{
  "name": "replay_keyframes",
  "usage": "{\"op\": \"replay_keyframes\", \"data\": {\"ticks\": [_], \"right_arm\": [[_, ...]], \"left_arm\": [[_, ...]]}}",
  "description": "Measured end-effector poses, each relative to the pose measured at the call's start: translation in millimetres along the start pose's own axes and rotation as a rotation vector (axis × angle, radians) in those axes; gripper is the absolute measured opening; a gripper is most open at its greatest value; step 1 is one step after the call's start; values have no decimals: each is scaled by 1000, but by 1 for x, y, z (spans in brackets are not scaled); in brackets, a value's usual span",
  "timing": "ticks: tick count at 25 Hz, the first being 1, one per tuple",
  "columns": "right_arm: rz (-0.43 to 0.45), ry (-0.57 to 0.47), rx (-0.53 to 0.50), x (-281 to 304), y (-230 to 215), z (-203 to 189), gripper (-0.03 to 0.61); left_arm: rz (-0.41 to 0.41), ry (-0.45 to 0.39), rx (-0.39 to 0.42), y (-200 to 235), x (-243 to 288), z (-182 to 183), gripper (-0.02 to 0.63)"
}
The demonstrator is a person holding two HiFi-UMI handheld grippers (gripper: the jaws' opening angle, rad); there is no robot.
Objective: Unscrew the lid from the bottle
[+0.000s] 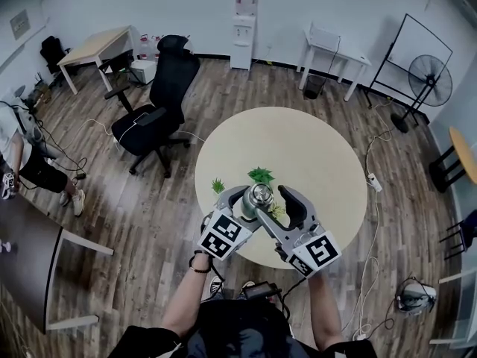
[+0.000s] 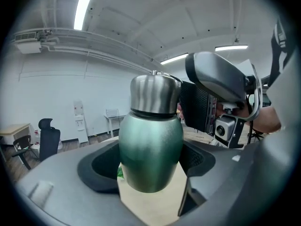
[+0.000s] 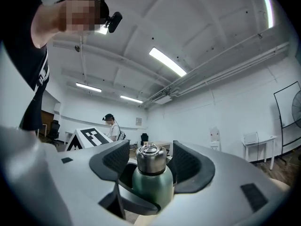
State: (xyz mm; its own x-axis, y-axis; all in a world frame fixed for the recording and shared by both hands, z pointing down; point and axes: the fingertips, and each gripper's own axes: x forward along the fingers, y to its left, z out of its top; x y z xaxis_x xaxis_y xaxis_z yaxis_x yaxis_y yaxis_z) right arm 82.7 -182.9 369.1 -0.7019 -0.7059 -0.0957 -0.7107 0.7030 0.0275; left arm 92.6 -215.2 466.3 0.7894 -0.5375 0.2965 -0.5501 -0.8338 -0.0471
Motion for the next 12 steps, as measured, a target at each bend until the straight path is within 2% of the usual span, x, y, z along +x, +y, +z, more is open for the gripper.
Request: {"op": "replay_keyframes", "data": {"ticks": [4, 6, 9, 12], "right_arm": [[32, 31, -3, 7, 6, -6, 288], [28, 39, -13, 9, 7, -9, 242], [36, 45, -8, 10, 6, -11, 239], [80, 51, -19, 9, 9, -10, 239]], "left_arm": [[-17, 10, 26, -11, 0, -3, 371], [-22, 11, 31, -13, 0, -5, 371], [-28, 12, 30, -12, 0, -7, 371], [-48, 12, 39, -13, -1, -7, 371]]}}
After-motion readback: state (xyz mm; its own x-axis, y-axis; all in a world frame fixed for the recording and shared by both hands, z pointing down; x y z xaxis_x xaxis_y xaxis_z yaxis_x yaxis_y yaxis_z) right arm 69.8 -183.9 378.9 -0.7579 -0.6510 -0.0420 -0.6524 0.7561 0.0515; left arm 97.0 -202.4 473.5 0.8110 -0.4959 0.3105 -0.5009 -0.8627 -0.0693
